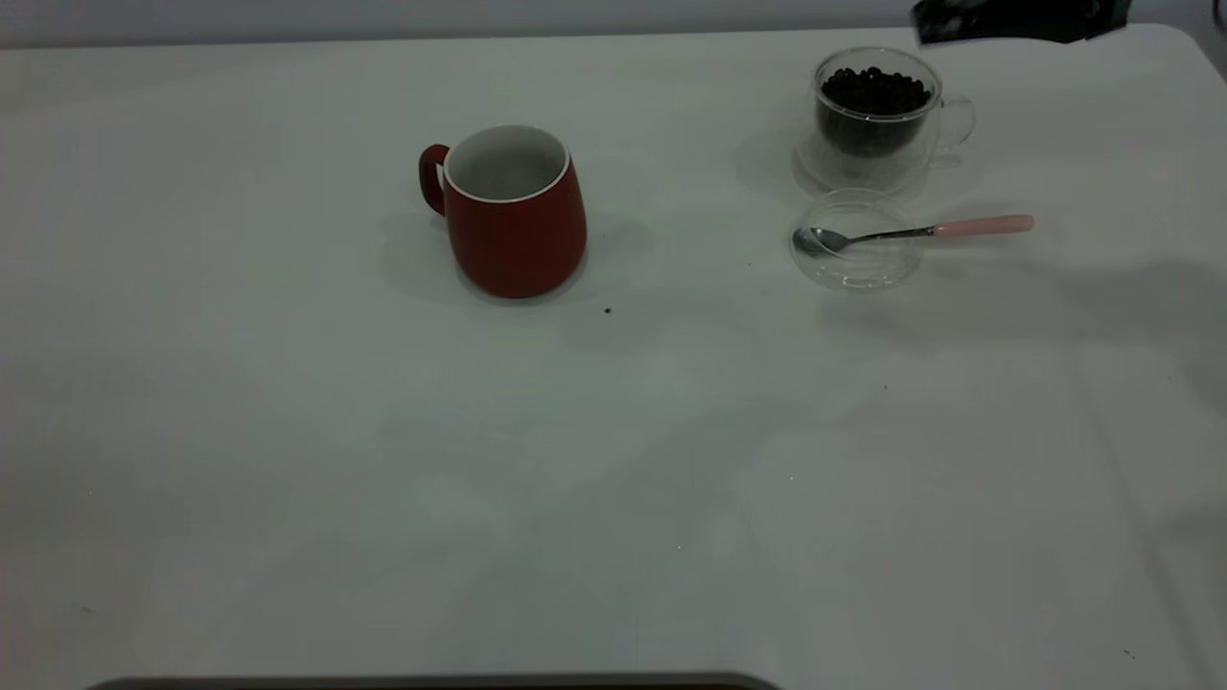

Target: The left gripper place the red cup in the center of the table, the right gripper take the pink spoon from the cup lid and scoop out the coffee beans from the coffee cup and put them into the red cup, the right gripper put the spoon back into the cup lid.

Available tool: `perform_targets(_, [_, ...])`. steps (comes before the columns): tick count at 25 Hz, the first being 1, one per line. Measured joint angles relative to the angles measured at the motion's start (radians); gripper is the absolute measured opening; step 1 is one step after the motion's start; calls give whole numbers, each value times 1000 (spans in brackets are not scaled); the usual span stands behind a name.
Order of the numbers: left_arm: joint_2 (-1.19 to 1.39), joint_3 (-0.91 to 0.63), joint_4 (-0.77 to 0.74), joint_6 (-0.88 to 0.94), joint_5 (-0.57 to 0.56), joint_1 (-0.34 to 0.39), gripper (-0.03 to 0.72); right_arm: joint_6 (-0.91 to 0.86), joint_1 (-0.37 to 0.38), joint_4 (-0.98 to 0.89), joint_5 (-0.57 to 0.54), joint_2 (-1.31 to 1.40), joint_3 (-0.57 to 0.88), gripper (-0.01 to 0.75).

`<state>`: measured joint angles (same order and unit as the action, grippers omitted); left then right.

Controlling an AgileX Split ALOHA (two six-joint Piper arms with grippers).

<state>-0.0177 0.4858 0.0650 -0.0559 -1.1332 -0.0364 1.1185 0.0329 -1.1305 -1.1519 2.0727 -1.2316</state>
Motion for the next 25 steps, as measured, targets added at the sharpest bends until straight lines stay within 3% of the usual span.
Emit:
perform_targets(4, [0, 0, 0, 0, 0, 0, 587, -424, -155, 550, -9, -227, 44, 501])
perform_targets(8, [0, 0, 0, 0, 0, 0, 587, -753, -237, 869, -3, -437, 167, 500])
perform_targets(13, [0, 0, 0, 0, 0, 0, 587, -967, -242, 1012, 50, -644, 424, 496])
perform_targets(18, [0, 0, 0, 0, 0, 0, 587, -1048, -242, 1032, 155, -777, 646, 496])
perform_targets(25, [0, 0, 0, 1, 0, 0, 587, -1058, -242, 1053, 99, -926, 746, 496])
